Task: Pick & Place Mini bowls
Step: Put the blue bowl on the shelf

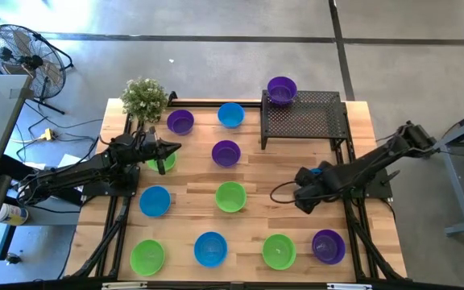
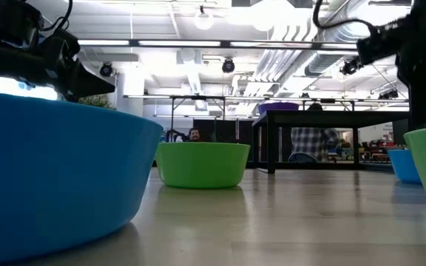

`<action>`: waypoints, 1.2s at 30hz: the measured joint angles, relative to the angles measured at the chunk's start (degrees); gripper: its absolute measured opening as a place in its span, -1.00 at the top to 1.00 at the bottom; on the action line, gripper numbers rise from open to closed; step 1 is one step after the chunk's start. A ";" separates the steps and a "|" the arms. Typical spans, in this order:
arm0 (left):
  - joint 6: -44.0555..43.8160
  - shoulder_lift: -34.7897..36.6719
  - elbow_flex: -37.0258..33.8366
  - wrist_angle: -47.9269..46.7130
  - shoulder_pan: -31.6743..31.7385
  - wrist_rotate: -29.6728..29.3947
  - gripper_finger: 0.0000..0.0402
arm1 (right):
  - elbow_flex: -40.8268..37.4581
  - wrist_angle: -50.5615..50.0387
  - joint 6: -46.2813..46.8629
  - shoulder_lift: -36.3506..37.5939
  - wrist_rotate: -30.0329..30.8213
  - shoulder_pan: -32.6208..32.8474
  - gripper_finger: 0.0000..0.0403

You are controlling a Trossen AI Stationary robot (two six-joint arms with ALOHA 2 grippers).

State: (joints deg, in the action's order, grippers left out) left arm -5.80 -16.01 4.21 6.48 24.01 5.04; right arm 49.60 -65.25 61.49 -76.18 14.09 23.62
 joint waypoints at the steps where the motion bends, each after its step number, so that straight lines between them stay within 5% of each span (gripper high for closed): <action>1: 0.47 0.00 0.00 -0.14 0.00 -0.02 1.00 | -0.85 0.80 0.80 -0.22 0.03 -0.03 0.39; 16: 3.05 0.02 0.02 -0.65 0.00 -0.07 1.00 | -13.04 17.63 5.11 -0.37 -0.58 -1.58 0.61; 28: 2.99 0.02 0.02 -1.54 -0.01 0.46 1.00 | -2.92 3.22 2.98 -0.37 2.22 -1.49 0.48; 36: 2.97 0.00 0.02 -4.06 -0.02 0.52 1.00 | -7.27 4.76 0.17 -0.37 2.14 -6.25 0.41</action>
State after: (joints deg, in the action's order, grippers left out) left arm -2.82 -16.01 4.23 2.42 23.99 5.56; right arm 42.33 -60.49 61.66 -76.55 16.23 17.37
